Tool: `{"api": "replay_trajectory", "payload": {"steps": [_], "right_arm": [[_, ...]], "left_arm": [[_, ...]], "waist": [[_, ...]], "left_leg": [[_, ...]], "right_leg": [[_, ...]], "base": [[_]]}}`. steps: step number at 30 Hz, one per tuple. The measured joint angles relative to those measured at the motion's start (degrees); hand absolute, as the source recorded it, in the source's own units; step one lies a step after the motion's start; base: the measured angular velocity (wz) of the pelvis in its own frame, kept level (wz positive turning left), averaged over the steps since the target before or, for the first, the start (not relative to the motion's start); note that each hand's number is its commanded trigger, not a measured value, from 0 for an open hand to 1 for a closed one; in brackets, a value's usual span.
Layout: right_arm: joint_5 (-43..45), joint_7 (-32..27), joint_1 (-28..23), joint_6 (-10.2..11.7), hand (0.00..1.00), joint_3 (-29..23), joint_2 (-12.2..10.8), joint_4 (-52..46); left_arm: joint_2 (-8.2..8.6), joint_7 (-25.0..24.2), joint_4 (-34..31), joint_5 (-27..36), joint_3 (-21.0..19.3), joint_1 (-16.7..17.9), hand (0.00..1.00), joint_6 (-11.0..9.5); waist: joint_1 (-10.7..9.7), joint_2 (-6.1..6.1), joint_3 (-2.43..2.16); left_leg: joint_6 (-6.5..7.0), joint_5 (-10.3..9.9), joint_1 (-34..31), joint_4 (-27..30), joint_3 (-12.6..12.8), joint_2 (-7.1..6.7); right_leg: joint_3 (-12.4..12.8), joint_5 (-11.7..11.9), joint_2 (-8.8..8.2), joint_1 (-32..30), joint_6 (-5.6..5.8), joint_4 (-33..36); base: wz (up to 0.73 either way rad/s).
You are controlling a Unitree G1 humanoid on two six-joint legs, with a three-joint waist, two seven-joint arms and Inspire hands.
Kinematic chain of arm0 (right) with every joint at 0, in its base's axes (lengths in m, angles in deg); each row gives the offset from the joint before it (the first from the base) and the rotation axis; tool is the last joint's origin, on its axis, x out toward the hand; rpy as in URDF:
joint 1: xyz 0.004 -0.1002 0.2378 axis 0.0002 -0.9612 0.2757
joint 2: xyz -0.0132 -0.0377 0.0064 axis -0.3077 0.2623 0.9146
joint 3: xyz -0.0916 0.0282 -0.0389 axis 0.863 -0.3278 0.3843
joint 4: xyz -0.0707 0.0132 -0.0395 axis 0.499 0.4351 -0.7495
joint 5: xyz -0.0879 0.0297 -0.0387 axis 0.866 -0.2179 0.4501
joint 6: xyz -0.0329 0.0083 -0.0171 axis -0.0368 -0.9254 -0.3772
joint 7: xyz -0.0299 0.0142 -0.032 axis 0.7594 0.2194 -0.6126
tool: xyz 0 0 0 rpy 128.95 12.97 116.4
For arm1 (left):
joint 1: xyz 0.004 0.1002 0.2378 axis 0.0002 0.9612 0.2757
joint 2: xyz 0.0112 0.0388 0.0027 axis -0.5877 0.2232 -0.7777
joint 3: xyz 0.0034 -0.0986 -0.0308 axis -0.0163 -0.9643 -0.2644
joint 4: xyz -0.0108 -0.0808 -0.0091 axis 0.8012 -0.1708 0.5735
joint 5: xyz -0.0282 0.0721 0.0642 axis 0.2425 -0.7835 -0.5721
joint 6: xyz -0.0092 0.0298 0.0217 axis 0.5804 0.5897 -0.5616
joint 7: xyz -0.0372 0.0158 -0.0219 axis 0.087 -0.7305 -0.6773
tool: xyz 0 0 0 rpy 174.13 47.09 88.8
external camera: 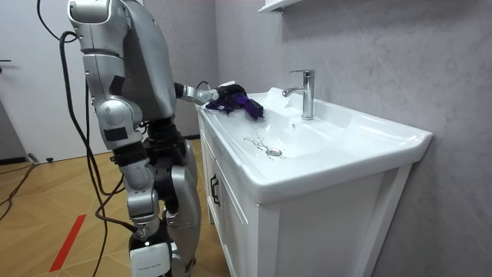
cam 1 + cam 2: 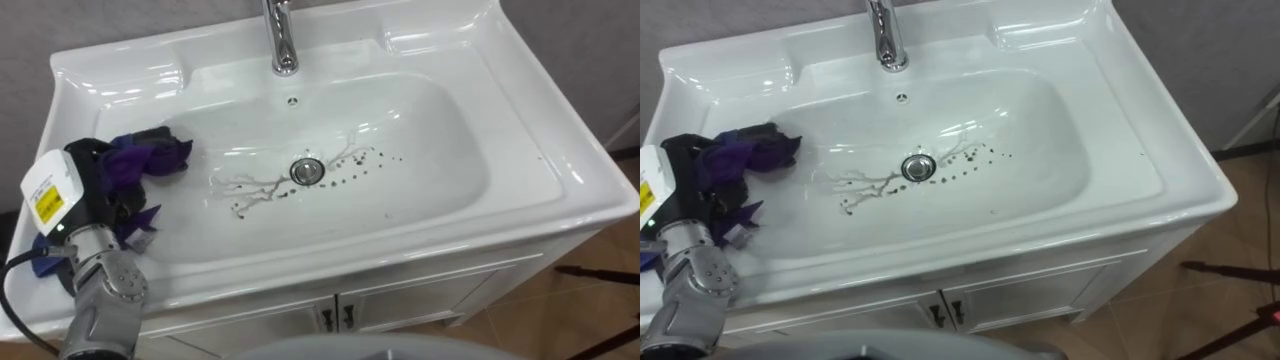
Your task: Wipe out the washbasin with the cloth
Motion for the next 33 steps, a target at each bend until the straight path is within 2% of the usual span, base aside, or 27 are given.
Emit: {"api": "replay_trajectory", "payload": {"steps": [5,19,23,26,33], "right_arm": [[-0.26,-0.26,-0.01,0.10,0.00,0.03,-0.05,-0.83],[-0.40,-0.31,-0.02,0.19,0.00,0.86,-0.12,-2.09],[-0.51,-1.00,0.03,0.40,0.00,1.62,-0.19,-2.75],[-0.62,-1.59,0.06,1.45,0.00,2.16,-0.40,-2.85],[-1.37,-1.57,0.11,3.45,0.00,3.82,-1.23,-2.81]], "left_arm": [[0.16,-0.01,0.96,3.29,0.02,-0.53,1.00,-0.01],[0.17,-0.15,0.57,5.61,0.24,-1.42,1.00,-0.15],[0.80,-0.33,-1.05,5.58,0.42,-1.63,1.00,0.34],[1.14,-0.29,-3.50,5.90,1.00,-1.61,1.00,1.41],[1.54,-0.33,-8.48,6.43,1.77,-0.42,1.00,2.22]], "waist": [[0.00,0.00,0.01],[-0.04,0.04,0.09],[-0.03,-0.27,0.34],[-0.28,-0.56,0.81],[-0.13,-0.85,1.20]], "left_leg": [[0.00,0.00,0.75,-0.08,0.17,-0.02],[0.00,0.00,0.59,-0.05,0.00,-0.03],[0.00,-0.01,0.26,-0.05,-0.35,-0.05],[0.00,-0.01,-0.60,-0.10,-1.31,-0.04],[0.00,0.00,-2.20,0.09,-1.74,-0.07]], "right_leg": [[0.46,-0.34,0.00,0.30,0.03,-0.07],[0.33,-0.36,-0.06,0.08,0.04,0.00],[-0.16,-0.32,-0.18,0.13,0.10,-0.23],[-0.77,-0.02,-0.12,0.06,0.18,-1.10],[-1.67,0.07,-0.26,-0.60,0.19,-1.22]], "base": [[0.00],[0.00],[0.06],[0.14],[0.05]]}}
